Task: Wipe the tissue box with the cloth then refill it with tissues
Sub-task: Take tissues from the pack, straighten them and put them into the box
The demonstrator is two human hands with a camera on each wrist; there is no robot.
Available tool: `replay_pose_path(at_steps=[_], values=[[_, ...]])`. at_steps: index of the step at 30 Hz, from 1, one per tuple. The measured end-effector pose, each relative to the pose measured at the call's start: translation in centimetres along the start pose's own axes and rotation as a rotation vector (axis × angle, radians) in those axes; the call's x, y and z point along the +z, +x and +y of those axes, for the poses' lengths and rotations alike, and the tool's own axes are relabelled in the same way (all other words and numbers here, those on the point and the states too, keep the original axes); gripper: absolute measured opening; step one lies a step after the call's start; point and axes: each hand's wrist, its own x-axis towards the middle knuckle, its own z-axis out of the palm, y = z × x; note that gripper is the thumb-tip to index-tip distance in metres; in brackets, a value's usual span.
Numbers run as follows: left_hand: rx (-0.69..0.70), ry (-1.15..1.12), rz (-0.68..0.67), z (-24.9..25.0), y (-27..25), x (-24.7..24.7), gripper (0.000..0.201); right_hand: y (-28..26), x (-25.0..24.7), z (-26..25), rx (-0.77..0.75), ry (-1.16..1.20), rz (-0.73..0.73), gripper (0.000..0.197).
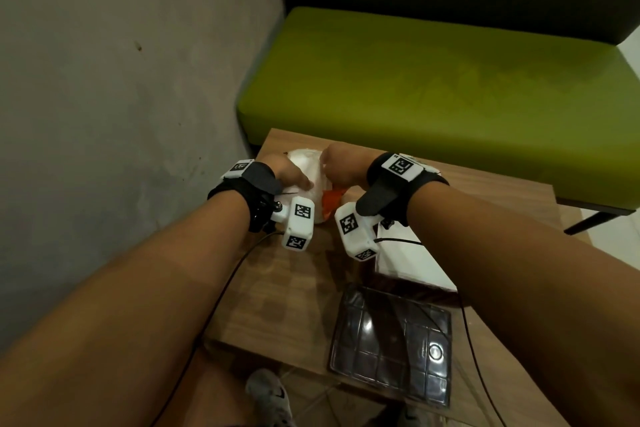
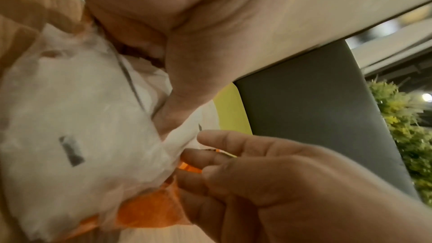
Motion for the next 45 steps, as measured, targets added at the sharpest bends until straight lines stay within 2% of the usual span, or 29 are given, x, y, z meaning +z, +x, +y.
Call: replay_pose_path(at_steps=[2, 4, 6, 10, 13, 15, 17, 20, 23, 25, 28, 31, 34, 36, 38, 39, 42, 45], values=[[0.015, -0.061, -0.045, -0.5, 0.5, -0.2, 0.058, 0.2, 0.0, 0.4, -0.012, 0.039, 0.013, 0.035], [0.048, -0.045, -0.096, -0.7, 0.3, -0.6, 0.066, 0.1, 0.0, 0.5, -0.027, 0.091, 0.059, 0.036], [0.107, -0.025, -0.080, -0.9, -0.3, -0.6, 0.073, 0.0, 0.0, 0.7, -0.028, 0.141, 0.124, 0.036], [0.268, 0.013, -0.043, -1.1, -2.4, -0.5, 0.051, -0.6, -0.2, 0.6, -0.004, 0.115, 0.207, 0.028], [0.401, -0.049, -0.044, -1.5, -3.3, -0.5, 0.070, -1.1, -0.4, 0.5, -0.003, 0.035, 0.264, 0.029], [0.473, -0.163, -0.022, -1.9, -3.6, -0.9, 0.073, -1.1, -0.7, 0.7, -0.008, 0.083, 0.275, 0.029], [0.468, -0.354, -0.015, -2.1, -4.2, -1.6, 0.071, -1.2, -0.9, 0.9, -0.004, 0.173, 0.280, 0.024], [0.432, -0.616, -0.044, -2.4, -5.3, -2.6, 0.051, -2.0, -1.0, 0.9, -0.018, 0.440, 0.255, 0.024], [0.423, -0.815, -0.114, -2.4, -6.5, -3.7, 0.044, -3.3, -1.2, 0.4, -0.076, 0.674, 0.261, 0.032], [0.442, -0.906, -0.175, -2.1, -7.7, -4.2, 0.041, -4.5, -1.4, -0.2, -0.122, 0.782, 0.284, 0.030], [0.475, -0.983, -0.230, -0.9, -9.8, -4.5, 0.046, -6.9, -1.9, -0.7, -0.195, 0.886, 0.204, 0.056], [0.482, -0.973, -0.199, 0.7, -11.8, -3.6, 0.040, -10.0, -1.8, -0.9, -0.320, 0.944, 0.119, 0.059], [0.464, -0.919, -0.082, 2.2, -13.9, -1.2, 0.038, -13.0, -1.3, -0.2, -0.333, 0.949, 0.223, 0.052], [0.457, -0.912, -0.068, 2.6, -15.4, 0.4, 0.052, -14.7, -1.0, 0.8, -0.322, 0.950, 0.315, 0.041], [0.442, -0.939, -0.116, 2.6, -16.2, 1.5, 0.070, -16.6, -0.5, 2.1, -0.256, 0.954, 0.398, 0.027], [0.431, -0.956, -0.155, 2.6, -16.8, 2.0, 0.067, -17.6, -0.2, 2.8, -0.231, 0.959, 0.426, 0.024], [0.431, -0.966, -0.242, 2.1, -18.6, 4.0, 0.034, -20.1, 0.7, 5.0, -0.176, 0.964, 0.496, 0.030], [0.483, -0.939, -0.253, 1.6, -19.7, 6.3, 0.033, -22.6, 1.7, 6.4, -0.175, 0.976, 0.625, 0.043]])
